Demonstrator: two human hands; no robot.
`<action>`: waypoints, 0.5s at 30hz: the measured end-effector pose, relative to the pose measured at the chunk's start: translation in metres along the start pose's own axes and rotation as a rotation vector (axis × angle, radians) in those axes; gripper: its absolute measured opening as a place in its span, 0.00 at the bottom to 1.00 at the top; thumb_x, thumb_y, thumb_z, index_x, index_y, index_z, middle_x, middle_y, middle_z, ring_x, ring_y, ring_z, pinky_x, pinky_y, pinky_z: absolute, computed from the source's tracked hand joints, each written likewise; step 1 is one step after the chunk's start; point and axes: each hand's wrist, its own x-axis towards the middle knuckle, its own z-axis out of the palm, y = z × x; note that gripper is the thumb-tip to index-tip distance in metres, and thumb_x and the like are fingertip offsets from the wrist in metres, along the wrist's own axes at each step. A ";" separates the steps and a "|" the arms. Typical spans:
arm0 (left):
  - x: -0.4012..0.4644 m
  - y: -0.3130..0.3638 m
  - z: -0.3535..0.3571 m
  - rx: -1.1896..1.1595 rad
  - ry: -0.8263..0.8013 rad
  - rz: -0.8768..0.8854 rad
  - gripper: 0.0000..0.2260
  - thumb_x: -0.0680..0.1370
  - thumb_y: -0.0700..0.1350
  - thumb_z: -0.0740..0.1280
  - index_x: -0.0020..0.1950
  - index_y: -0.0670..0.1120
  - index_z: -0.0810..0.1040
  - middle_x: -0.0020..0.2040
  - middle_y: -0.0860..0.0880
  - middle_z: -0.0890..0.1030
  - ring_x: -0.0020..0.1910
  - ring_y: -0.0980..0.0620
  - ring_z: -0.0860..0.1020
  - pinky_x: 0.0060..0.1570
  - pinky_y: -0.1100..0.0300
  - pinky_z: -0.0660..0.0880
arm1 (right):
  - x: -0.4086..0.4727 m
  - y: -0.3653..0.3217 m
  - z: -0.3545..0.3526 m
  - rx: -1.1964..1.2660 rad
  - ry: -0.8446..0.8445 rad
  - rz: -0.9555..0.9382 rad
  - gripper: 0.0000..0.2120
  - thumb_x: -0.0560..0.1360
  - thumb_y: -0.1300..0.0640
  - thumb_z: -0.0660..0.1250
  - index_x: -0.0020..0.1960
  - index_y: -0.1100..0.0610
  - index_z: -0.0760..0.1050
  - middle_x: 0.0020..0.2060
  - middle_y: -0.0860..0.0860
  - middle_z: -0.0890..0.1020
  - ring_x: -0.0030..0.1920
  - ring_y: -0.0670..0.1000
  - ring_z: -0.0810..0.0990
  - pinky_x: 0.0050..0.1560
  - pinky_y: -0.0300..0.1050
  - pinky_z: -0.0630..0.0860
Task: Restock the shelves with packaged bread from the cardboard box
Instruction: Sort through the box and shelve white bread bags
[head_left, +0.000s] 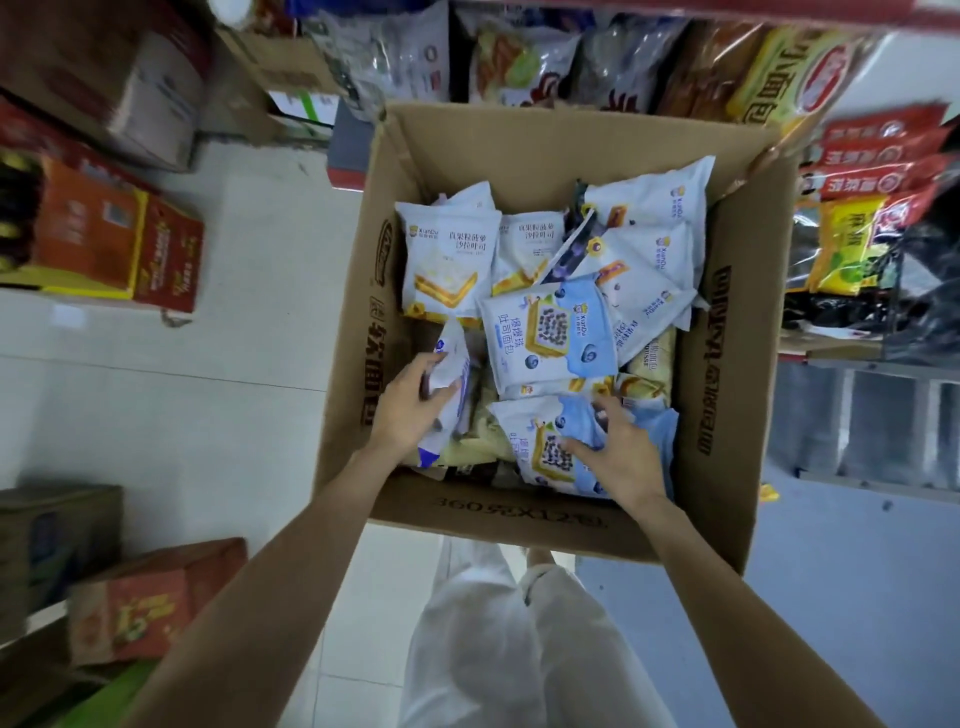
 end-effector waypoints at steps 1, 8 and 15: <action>-0.008 0.011 -0.008 -0.200 0.063 -0.047 0.10 0.78 0.49 0.66 0.59 0.50 0.74 0.53 0.51 0.80 0.50 0.56 0.78 0.48 0.54 0.74 | -0.003 -0.003 -0.006 0.024 0.044 0.008 0.26 0.73 0.47 0.69 0.65 0.57 0.66 0.49 0.56 0.79 0.43 0.56 0.79 0.32 0.45 0.71; -0.072 0.100 -0.062 -0.937 0.228 -0.031 0.09 0.81 0.41 0.59 0.58 0.45 0.75 0.49 0.51 0.82 0.44 0.61 0.81 0.37 0.70 0.75 | -0.037 -0.029 -0.070 0.091 0.327 -0.160 0.20 0.74 0.51 0.68 0.59 0.63 0.70 0.38 0.57 0.77 0.37 0.58 0.76 0.30 0.48 0.69; -0.110 0.171 -0.116 -0.874 0.424 0.211 0.13 0.80 0.44 0.61 0.63 0.44 0.74 0.58 0.49 0.80 0.57 0.55 0.79 0.51 0.62 0.75 | -0.070 -0.077 -0.140 0.126 0.395 -0.305 0.23 0.74 0.47 0.67 0.63 0.60 0.71 0.35 0.52 0.76 0.30 0.50 0.74 0.26 0.41 0.65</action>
